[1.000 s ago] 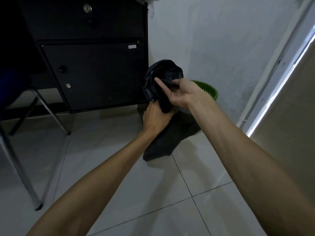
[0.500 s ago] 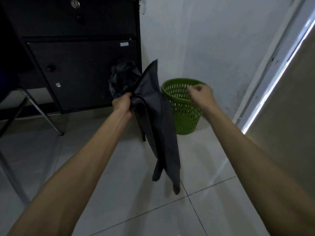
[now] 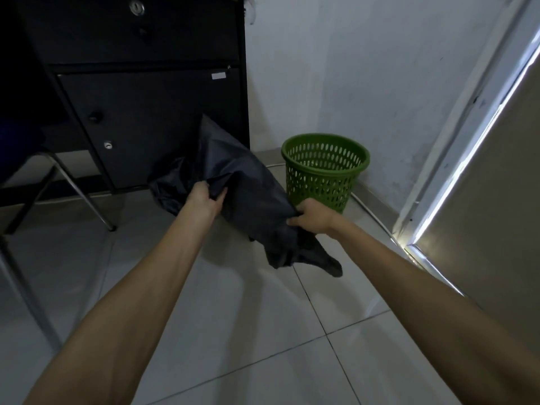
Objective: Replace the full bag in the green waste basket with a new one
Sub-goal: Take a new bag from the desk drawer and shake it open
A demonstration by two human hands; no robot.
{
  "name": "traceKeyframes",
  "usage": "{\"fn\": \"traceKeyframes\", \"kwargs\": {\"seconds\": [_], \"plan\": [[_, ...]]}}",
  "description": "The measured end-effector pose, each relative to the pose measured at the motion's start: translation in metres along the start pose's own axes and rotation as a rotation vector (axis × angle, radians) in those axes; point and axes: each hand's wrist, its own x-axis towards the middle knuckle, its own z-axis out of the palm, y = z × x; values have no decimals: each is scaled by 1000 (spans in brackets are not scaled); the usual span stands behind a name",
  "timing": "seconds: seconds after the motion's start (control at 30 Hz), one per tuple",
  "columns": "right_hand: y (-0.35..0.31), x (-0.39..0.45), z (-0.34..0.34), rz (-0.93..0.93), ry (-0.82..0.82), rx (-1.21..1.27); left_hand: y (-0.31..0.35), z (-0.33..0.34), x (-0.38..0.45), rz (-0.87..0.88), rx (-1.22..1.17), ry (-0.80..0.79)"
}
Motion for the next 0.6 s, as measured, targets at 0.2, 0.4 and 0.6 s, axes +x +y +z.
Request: {"fn": "traceKeyframes", "kwargs": {"seconds": [0.2,0.4,0.6], "plan": [[-27,1,-23,163,115,747,-34,3,-43,117,631,-79],[-32,-7,-59,184,192,1052,-72,-2,-98,862,1178,-426],[-49,-18,-64,200,268,1116,-77,16,-128,1248,1330,-604]]}}
